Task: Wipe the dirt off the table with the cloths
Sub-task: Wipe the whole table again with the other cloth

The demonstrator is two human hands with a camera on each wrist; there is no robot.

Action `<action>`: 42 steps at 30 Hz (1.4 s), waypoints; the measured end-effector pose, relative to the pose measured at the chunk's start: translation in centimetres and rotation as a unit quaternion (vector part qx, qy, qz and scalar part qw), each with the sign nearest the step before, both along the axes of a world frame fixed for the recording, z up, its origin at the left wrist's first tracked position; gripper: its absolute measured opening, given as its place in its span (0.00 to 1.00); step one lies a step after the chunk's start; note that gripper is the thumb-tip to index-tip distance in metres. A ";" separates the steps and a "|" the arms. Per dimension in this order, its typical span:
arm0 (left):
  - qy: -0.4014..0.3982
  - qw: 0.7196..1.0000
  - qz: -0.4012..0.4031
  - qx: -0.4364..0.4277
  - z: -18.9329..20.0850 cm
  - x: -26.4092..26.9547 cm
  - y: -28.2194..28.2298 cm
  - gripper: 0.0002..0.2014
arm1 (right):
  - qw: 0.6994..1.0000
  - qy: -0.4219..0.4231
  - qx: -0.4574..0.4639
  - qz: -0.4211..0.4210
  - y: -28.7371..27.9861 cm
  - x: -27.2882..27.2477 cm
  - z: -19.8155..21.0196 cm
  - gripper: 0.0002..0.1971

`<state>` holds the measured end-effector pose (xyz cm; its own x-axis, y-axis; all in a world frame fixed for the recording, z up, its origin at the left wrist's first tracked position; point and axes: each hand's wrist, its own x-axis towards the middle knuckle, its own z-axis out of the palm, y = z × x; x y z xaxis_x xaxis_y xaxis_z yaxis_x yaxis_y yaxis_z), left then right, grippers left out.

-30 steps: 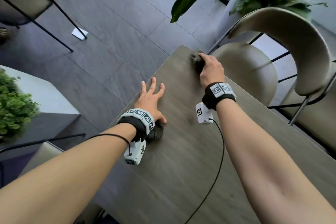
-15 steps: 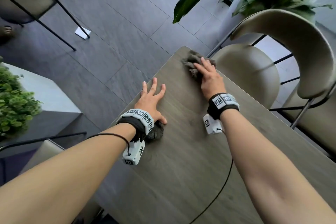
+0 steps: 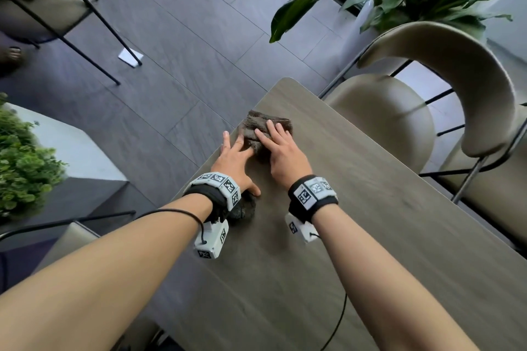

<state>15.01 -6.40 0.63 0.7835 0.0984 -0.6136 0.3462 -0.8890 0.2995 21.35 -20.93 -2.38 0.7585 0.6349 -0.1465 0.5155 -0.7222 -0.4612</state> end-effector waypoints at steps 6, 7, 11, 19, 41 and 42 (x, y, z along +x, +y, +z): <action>0.006 1.000 -0.017 0.001 -0.5 0.0 0.1 0.68 | 0.998 -0.041 -0.009 -0.056 -5.9 3.8 -0.5 0.33; 0.006 1.000 -0.019 0.002 -0.5 0.0 0.1 0.68 | 0.995 -0.045 -0.018 -0.083 -7.1 4.8 -0.5 0.34; 0.009 1.000 -0.025 0.002 -0.4 0.1 0.1 0.68 | 0.986 0.000 -0.063 -0.155 -9.2 8.4 0.7 0.33; 0.024 0.999 -0.025 0.005 0.1 0.1 0.2 0.68 | 0.994 -0.038 0.055 -0.091 -1.4 4.6 4.9 0.28; 0.036 0.999 -0.025 0.000 0.0 0.2 0.2 0.68 | 0.954 -0.008 0.029 -0.297 -10.1 8.2 1.9 0.27; 0.035 0.999 -0.024 -0.001 0.0 0.2 0.2 0.68 | 0.956 -0.029 0.049 -0.288 -9.1 7.9 2.5 0.27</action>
<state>15.17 -6.20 0.61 0.7425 0.0609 -0.6670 0.3239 -0.9043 0.2781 29.21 -30.00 0.08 0.9916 0.1172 -0.0551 0.0712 -0.8488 -0.5239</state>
